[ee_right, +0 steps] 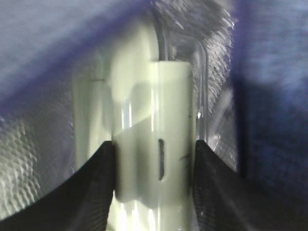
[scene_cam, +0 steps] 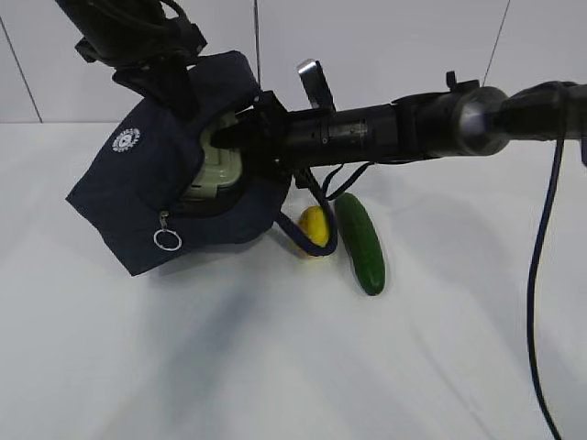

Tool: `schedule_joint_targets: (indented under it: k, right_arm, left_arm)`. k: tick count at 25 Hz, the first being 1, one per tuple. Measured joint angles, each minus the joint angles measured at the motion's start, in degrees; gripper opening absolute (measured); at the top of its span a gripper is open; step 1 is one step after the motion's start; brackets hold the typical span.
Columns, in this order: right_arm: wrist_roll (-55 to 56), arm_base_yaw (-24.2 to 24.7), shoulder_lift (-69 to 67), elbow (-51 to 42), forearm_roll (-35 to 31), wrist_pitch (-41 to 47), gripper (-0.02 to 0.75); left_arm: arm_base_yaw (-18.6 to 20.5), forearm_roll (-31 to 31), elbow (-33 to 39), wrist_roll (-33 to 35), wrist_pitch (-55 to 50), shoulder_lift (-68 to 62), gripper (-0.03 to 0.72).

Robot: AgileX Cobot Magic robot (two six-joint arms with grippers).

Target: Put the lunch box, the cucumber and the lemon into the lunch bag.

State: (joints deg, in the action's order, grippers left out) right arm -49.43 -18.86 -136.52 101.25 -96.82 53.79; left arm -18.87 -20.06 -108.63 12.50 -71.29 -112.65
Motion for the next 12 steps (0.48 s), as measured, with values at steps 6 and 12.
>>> schedule_joint_targets:
  k: [6,12]
  right_arm:
    - [-2.33,-2.04,-1.32,0.0,-1.25,-3.8,0.354]
    - [-4.86,-3.63,-1.4,0.0,-1.55,-9.62,0.354]
  left_arm:
    - [0.0,1.25,0.0,-0.69,-0.12,-0.96,0.015]
    - [0.1,1.39,0.0,-0.81,-0.12,-2.58,0.015]
